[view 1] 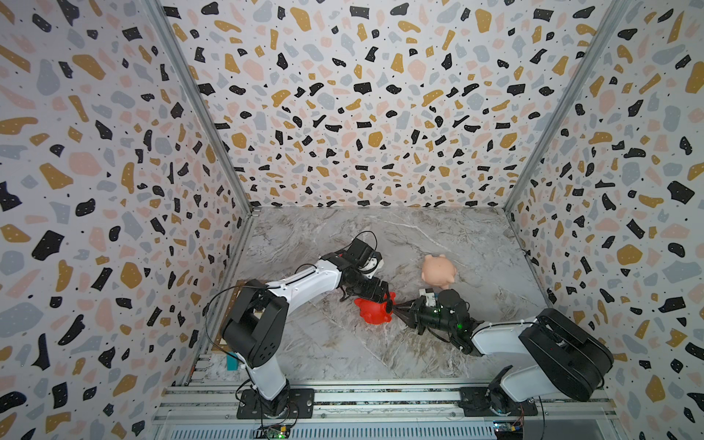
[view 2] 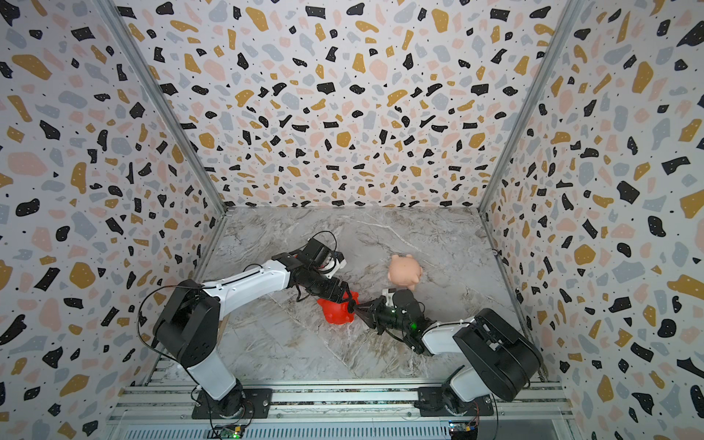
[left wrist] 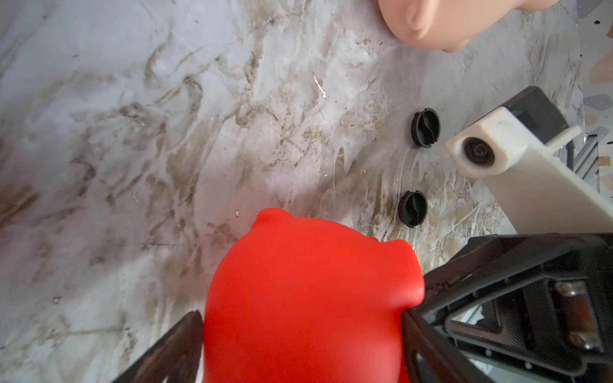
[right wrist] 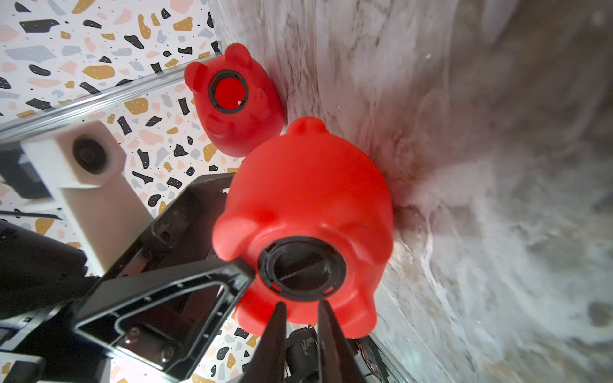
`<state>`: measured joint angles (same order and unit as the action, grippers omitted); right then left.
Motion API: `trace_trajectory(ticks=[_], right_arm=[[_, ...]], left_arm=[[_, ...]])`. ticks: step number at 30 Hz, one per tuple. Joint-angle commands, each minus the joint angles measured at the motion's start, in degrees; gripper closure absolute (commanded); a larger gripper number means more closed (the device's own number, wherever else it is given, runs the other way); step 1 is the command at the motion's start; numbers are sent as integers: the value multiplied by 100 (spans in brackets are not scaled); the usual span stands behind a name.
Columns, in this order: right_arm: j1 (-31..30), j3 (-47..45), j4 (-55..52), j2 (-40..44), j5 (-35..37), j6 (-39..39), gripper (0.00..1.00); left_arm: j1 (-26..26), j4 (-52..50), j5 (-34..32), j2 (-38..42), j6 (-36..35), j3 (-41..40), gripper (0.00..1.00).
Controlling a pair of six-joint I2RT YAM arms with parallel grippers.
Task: Open piggy banks
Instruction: Open the lid on the piggy bank.
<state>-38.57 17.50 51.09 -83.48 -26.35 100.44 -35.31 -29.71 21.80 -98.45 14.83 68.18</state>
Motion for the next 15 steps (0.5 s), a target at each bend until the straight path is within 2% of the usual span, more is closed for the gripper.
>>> trace_trajectory(ticks=[1, 10, 15], right_arm=[[28, 192, 109, -25, 82, 150, 80], [3, 331, 276, -222, 156, 255, 80], [-107, 403, 484, -421, 207, 400, 84]], left_arm=[[42, -78, -292, 28, -87, -156, 11], [42, -61, -251, 6, -62, -148, 11], [33, -41, -244, 10, -50, -156, 11]])
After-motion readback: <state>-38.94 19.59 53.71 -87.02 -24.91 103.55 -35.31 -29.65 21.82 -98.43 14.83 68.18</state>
